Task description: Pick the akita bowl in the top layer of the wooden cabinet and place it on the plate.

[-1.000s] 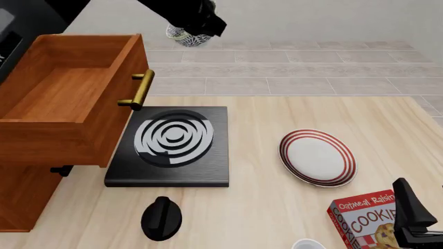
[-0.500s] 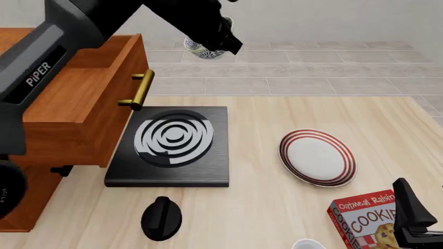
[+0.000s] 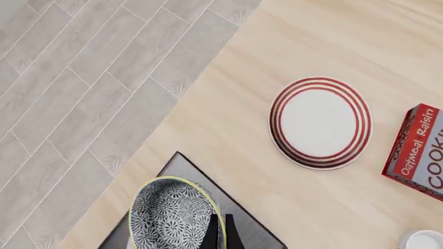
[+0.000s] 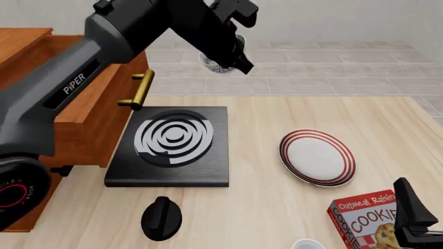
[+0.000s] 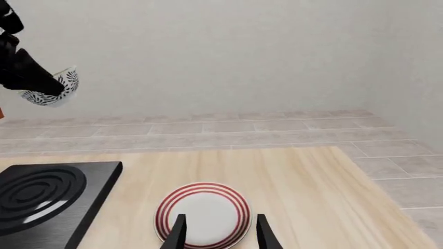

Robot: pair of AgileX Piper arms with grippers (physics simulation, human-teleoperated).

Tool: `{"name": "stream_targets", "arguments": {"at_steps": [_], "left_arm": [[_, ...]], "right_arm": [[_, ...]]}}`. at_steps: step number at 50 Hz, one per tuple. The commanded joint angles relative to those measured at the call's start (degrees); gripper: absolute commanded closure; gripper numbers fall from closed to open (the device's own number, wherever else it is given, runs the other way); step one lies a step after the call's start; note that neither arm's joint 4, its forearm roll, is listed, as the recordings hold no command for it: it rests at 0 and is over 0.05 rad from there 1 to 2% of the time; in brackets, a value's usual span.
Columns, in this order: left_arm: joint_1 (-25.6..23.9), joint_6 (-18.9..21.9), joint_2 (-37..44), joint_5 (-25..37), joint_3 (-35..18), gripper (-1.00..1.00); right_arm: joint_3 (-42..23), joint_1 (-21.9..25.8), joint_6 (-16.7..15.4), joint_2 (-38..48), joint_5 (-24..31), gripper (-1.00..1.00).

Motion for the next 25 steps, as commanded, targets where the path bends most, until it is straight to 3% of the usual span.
{"name": "stream_targets", "arguments": {"at_steps": [1,25], "left_arm": [[-0.96,1.56,2.76,-0.74,-0.86,1.00],[-3.51,3.65,8.94,0.66,-5.89,1.00]], "right_arm": [[-0.01,-0.11,0.01,0.00,-0.06,-1.00],[-0.08,-0.18,-0.32,0.00,-0.19,-1.00]]}}
